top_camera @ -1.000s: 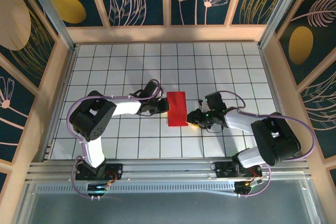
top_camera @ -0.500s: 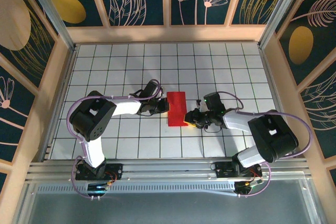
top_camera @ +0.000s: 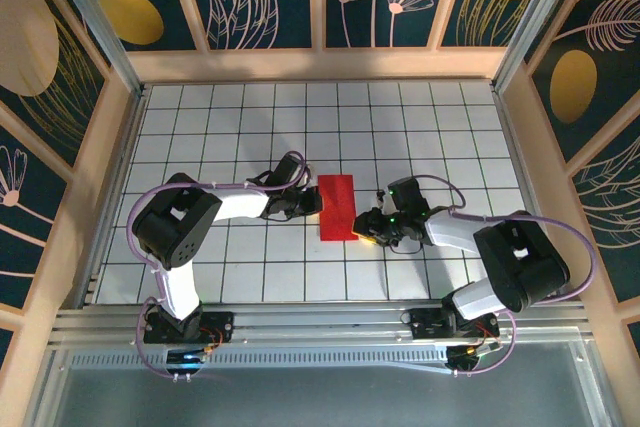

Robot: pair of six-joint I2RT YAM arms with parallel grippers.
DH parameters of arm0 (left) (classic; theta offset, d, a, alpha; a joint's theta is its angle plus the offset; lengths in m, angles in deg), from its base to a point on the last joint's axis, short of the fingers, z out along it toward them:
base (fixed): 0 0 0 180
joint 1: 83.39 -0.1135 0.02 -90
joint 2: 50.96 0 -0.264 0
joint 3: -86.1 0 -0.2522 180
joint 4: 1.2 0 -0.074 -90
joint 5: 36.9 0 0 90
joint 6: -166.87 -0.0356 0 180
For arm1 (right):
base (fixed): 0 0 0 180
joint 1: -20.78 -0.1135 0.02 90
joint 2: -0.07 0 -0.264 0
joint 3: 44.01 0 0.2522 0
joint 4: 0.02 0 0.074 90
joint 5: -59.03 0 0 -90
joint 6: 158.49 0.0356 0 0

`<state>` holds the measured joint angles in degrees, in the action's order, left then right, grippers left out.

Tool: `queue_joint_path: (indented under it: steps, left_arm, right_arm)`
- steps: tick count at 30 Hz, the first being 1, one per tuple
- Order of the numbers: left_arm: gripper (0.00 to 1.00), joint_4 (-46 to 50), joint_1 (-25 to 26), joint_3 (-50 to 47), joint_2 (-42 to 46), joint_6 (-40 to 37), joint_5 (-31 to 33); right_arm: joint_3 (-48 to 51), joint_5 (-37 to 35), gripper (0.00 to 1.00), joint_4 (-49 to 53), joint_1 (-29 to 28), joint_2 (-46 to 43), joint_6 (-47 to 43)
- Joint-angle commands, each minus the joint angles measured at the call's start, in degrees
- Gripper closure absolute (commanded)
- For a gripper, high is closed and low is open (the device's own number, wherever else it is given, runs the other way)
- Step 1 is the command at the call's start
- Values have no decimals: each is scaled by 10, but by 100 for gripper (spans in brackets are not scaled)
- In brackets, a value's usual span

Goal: Fold a paper plane with a square sheet of paper (fold left side to right side)
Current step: Fold the triangle a second time at the center of the table.

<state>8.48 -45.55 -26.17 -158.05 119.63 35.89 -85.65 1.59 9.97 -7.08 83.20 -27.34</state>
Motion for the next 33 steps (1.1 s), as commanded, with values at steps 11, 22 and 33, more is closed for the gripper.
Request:
queue_joint_path:
  steps: [11,22,33]
  left_arm:
    - [100,51,2,-16,-6,3,20]
    - [100,53,3,-16,-5,2,22]
    - [100,52,3,-17,-6,0,23]
  right_arm:
    - [3,37,65,-60,-14,28,24]
    - [5,52,66,-131,1,51,49]
    - [-34,74,66,-162,34,103,26]
